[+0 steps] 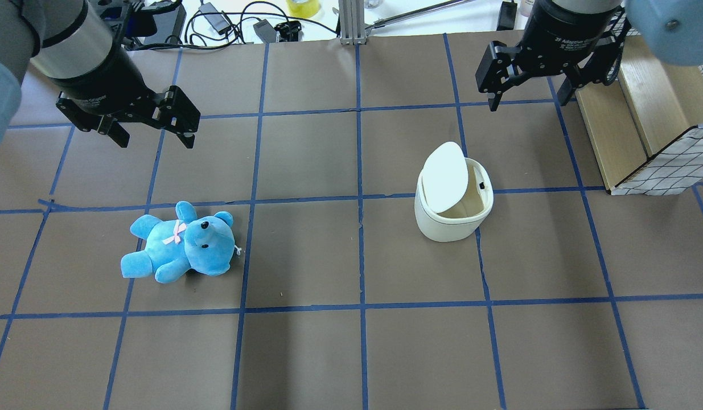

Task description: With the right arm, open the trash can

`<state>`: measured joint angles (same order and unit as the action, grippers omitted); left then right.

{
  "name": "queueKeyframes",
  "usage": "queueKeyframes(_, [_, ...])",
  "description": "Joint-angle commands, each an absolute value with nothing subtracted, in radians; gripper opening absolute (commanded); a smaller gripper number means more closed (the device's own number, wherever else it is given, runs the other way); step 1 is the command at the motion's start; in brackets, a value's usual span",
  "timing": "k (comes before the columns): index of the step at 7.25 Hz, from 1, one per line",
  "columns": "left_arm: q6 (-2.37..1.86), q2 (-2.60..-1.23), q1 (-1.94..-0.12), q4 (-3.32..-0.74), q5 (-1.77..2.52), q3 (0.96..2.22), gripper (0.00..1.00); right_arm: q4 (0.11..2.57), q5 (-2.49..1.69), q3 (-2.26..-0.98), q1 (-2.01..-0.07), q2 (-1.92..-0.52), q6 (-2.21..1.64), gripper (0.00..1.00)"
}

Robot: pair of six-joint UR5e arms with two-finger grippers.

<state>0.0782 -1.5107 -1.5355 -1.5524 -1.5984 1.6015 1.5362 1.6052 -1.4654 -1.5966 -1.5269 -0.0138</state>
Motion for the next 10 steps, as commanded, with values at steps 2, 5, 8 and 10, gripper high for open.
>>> queueKeyframes(2, [0.078, -1.511, -1.536, -1.552, -1.598, 1.601, 1.00, 1.546, 1.600, -1.476, -1.597, -1.528, -0.017, 0.98])
queueKeyframes(5, [0.080, -1.511, -1.536, -1.552, -1.598, 1.601, 1.00, 1.572, 1.528, -1.486, -1.598, -1.529, -0.060, 1.00])
queueKeyframes(8, [0.078, -1.511, -1.536, -1.552, -1.598, 1.601, 1.00, 1.571, 1.546, -1.486, -1.598, -1.529, -0.048, 1.00])
queueKeyframes(10, [0.080, -1.511, -1.536, -1.552, -1.598, 1.601, 1.00, 1.557, 1.545, -1.486, -1.598, -1.528, -0.048, 1.00])
